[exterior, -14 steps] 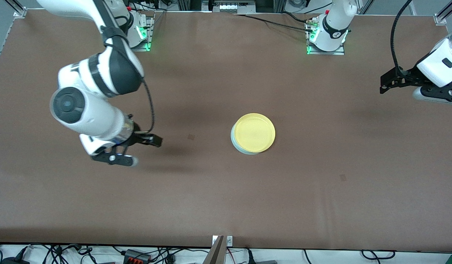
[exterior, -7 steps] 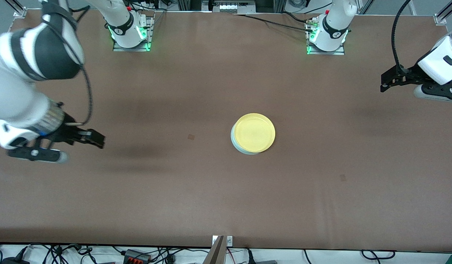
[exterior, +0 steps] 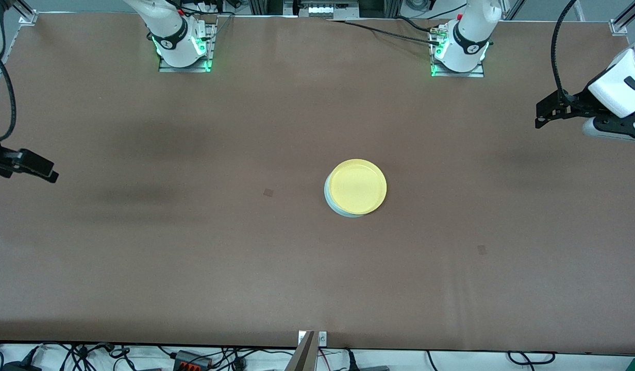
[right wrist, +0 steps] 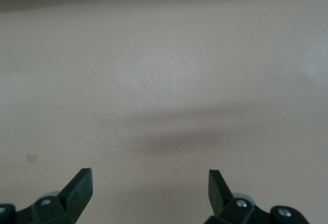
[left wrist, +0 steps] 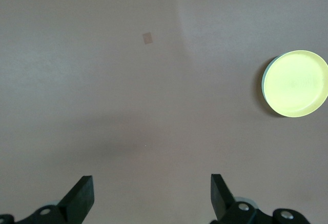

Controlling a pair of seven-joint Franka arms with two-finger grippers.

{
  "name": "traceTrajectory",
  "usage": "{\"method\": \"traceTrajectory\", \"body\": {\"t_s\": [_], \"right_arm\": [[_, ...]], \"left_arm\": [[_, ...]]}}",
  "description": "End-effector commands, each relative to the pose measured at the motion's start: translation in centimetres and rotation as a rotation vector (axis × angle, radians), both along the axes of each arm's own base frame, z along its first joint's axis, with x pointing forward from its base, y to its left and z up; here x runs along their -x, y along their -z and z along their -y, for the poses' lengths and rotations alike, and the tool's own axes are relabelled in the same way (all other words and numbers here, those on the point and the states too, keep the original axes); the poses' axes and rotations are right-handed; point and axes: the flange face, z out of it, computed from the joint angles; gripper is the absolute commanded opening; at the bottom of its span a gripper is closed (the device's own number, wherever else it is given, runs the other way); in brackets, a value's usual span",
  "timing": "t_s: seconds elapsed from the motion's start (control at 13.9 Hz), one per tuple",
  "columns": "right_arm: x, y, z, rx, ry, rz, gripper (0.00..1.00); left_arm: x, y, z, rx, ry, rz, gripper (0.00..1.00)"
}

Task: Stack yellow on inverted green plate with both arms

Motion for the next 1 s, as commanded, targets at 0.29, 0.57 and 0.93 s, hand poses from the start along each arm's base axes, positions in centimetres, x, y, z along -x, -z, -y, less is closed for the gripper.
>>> {"method": "traceTrajectory", "body": {"t_s": [0.29, 0.57, 0.93], "right_arm": [[3.7, 0.6, 0.1, 0.008, -0.055, -0.101, 1.0], [6.7, 1.7, -0.2, 0.01, -0.071, -0.068, 1.0], [8.1, 2.1, -0.4, 0.011, -0.076, -0.071, 1.0]], "left_arm": [[0.7, -0.7, 0.0, -0.001, 0.0, 0.001, 1.0], [0.7, -0.7, 0.0, -0.001, 0.0, 0.0, 1.0], [0.7, -0.7, 0.0, -0.001, 0.0, 0.001, 1.0]]}}
